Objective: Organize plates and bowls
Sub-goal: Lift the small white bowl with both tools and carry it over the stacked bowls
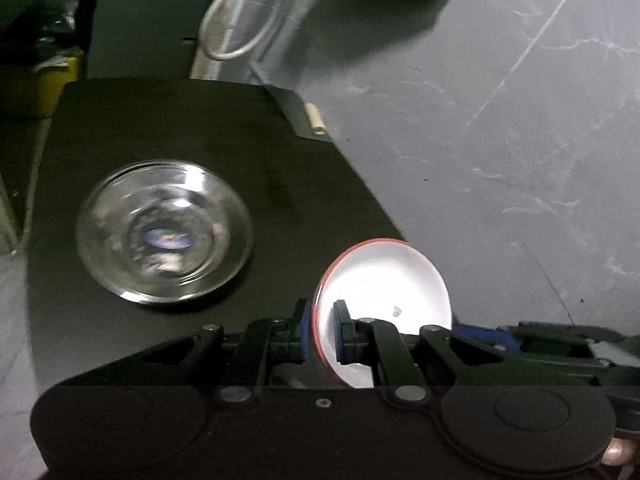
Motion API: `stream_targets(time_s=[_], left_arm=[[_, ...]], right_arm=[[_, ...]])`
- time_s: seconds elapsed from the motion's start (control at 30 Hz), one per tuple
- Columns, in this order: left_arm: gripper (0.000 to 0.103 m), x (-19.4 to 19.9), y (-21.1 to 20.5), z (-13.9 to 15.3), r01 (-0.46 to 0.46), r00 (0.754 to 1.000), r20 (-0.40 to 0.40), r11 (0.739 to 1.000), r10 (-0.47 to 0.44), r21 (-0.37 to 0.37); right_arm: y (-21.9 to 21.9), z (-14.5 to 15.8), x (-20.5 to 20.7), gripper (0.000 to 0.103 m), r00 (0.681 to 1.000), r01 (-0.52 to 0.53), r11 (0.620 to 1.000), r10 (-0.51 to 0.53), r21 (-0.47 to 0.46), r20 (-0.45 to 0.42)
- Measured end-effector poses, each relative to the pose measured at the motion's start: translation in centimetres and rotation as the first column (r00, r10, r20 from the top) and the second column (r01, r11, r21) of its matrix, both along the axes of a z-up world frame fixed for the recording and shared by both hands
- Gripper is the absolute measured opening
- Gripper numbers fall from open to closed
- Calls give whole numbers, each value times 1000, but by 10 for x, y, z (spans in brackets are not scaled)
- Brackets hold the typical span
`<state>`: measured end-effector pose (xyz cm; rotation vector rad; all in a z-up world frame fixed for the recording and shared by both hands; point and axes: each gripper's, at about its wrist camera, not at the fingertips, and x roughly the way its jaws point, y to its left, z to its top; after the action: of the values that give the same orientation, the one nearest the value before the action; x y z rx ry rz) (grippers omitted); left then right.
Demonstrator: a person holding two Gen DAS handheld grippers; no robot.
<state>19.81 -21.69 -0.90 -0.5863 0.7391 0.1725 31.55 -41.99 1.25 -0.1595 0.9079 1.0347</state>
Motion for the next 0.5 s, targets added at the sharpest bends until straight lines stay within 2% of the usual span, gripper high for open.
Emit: stream_targets(time_s=[0.27,0.5], left_arm=[[11,-37,17,3,-95,995,-21,995,95,-1],[13,-60,24,1,-123,989,-78,992,124,14]], right_arm=[[22,-8,-21,18,993,-100,995,101,15,-56],[42,-21,-25,18,978,-179,984,181,26,-104]])
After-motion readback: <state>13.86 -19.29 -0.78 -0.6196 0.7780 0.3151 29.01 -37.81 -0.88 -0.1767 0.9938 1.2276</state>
